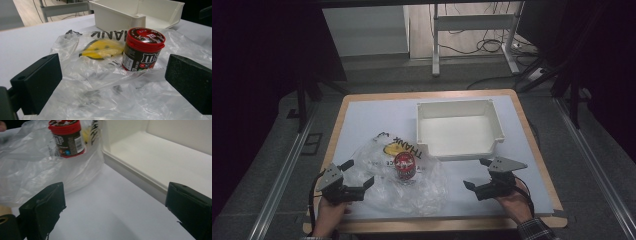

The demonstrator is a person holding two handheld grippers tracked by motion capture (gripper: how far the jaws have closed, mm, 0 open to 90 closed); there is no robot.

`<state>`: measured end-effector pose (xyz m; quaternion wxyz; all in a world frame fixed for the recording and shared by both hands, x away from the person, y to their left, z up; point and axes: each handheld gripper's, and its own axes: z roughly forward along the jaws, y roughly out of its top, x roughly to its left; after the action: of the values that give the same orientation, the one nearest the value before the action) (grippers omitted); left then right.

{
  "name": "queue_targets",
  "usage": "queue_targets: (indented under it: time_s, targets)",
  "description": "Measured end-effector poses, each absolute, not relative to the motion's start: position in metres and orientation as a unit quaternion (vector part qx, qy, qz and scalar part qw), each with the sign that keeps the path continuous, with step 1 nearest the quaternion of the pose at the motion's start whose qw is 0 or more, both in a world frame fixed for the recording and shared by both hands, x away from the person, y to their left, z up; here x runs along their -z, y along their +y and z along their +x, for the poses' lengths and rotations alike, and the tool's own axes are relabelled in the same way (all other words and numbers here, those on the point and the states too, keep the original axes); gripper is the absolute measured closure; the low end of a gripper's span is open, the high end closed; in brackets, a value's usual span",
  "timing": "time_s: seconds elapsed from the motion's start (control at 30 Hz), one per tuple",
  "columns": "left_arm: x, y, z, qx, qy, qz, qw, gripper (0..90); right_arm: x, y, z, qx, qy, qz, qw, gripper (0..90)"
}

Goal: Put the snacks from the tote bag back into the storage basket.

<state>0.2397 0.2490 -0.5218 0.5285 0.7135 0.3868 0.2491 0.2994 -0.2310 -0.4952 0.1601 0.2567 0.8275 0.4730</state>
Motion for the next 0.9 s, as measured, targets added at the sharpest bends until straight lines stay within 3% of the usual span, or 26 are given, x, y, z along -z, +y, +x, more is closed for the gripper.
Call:
queue_targets:
  time_s: [0.9]
  targets:
    - [0.5185, 0.2434, 0.2404, -0.243, 0.365, 0.729, 0.525, 1.1, 0.4955, -0.2255, 0.2979, -0.473, 0.831, 0.246, 0.158, 2.8]
